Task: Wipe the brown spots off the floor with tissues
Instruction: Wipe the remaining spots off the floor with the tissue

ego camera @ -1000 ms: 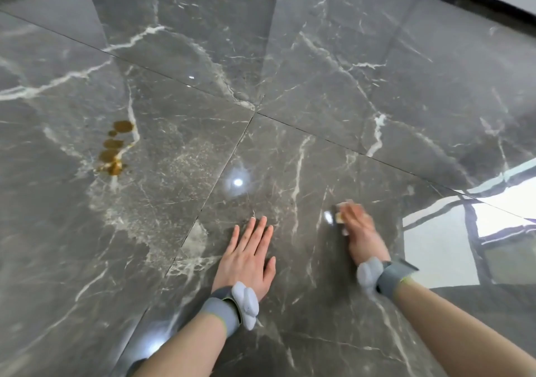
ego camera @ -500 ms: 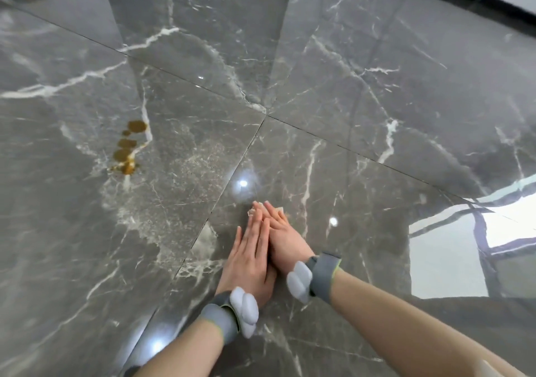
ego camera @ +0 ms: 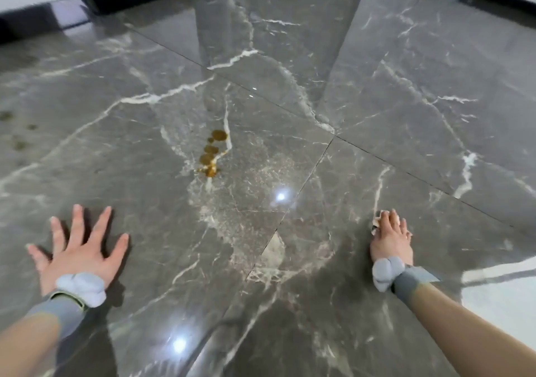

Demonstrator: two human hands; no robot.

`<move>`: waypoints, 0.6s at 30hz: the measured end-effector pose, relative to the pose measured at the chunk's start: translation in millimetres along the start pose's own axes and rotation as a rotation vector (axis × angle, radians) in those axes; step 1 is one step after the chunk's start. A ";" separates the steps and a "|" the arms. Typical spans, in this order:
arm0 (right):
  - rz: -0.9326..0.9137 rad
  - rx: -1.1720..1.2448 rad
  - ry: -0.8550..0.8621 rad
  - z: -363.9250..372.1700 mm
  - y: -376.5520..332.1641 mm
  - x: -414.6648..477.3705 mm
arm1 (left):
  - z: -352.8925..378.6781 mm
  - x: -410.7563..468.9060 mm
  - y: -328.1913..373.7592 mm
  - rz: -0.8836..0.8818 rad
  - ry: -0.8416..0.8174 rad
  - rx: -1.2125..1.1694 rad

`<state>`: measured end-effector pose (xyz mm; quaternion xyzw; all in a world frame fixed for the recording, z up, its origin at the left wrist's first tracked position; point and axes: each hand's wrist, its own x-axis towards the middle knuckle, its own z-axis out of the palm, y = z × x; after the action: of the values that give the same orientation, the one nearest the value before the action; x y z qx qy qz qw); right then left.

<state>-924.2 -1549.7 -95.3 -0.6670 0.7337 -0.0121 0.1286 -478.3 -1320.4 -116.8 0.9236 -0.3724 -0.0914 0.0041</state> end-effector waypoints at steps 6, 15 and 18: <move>-0.614 0.055 -0.076 45.7 -146.3 -62.8 | -3.0 -4.8 -2.6 -0.015 0.052 -0.008; -1.087 -0.119 -0.209 43.6 -174.8 -29.8 | -2.2 -0.7 -5.2 0.002 0.053 -0.071; -0.569 -0.006 -0.096 37.9 -206.3 4.1 | 2.3 0.3 -6.1 0.006 0.092 -0.100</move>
<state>-715.5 -1570.5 -93.6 -0.8463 0.5101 -0.0139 0.1527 -474.3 -1316.1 -119.6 0.9242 -0.3697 -0.0673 0.0676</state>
